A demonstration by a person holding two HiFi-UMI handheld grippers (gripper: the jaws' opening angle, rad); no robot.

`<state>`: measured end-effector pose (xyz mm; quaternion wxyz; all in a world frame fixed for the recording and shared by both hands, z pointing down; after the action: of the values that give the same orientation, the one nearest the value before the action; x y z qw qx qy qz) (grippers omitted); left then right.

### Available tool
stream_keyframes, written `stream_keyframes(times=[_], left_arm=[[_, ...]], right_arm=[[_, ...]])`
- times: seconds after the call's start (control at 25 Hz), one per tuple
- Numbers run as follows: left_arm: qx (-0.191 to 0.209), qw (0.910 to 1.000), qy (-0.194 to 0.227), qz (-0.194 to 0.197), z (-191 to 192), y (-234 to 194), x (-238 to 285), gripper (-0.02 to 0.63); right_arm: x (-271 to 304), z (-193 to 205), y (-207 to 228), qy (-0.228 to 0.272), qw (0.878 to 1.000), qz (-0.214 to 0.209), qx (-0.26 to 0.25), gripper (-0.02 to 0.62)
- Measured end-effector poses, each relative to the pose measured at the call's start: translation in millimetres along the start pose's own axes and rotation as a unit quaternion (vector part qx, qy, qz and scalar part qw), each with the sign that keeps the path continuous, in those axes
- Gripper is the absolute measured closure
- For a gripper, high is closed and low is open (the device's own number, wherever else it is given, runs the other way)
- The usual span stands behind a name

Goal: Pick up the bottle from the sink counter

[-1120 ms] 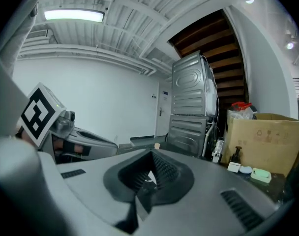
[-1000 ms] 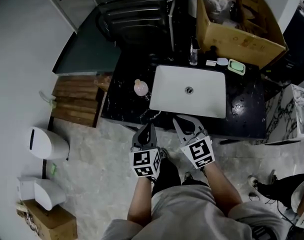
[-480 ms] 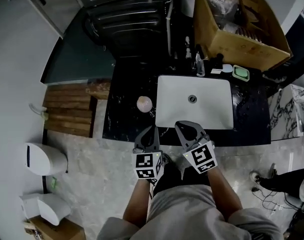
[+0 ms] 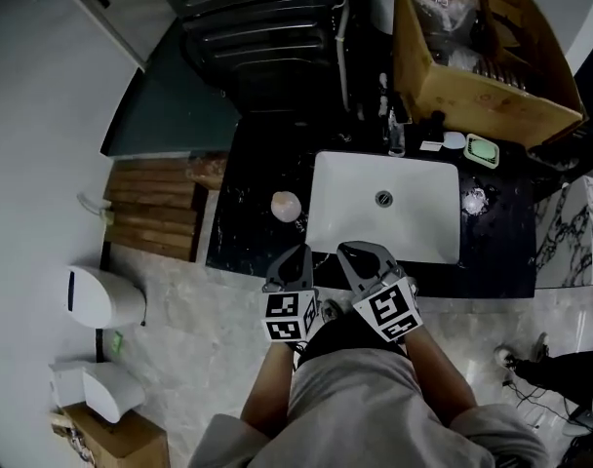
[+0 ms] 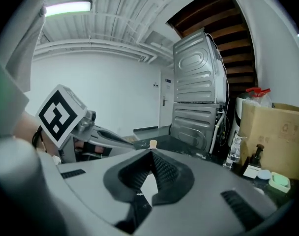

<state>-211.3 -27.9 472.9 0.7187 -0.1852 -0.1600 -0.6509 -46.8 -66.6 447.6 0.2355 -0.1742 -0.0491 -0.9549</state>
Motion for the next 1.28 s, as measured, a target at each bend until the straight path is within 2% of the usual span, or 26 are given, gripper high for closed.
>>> stream_keyframes(times=[0.2,0.4,0.64,1.04,1.28], left_arm=[[0.022,0.999,-0.012,-0.036,1.9,-2.2,2.4,0.594],[0.065,0.9951,-0.019,-0.072,-2.9,-15.8,5.4,0.594],[0.116,0.9903,-0.036,-0.068,-1.0,-25.5,23.9,0.594],[0.155,0.9849,-0.068,-0.037,1.6,-54.4,47.1,0.594],[0.146,0.9865,-0.071,-0.016,-0.2,-72.9,54.9,0.594]], right_arm=[[-8.5,21.7,9.8,0.0,0.999,0.0,0.033,0.588],[-9.9,27.1,12.0,-0.01,1.0,-0.001,0.002,0.588],[0.1,29.5,27.2,-0.018,0.999,0.014,0.027,0.588],[41.7,30.4,24.1,-0.042,0.998,0.019,0.038,0.588],[66.3,24.0,19.7,-0.055,0.998,0.008,0.033,0.588]])
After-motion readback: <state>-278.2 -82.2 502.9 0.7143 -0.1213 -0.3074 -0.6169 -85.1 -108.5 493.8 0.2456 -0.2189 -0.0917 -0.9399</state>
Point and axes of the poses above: the fingertips, and each gripper's own axes: x forward along the fingers, y to its right, z out of its underside, the point moved 10 cm from there along -x, backward along the fingers, and after that the axes turned 3 degrees about -z, right-handed, at the moved point
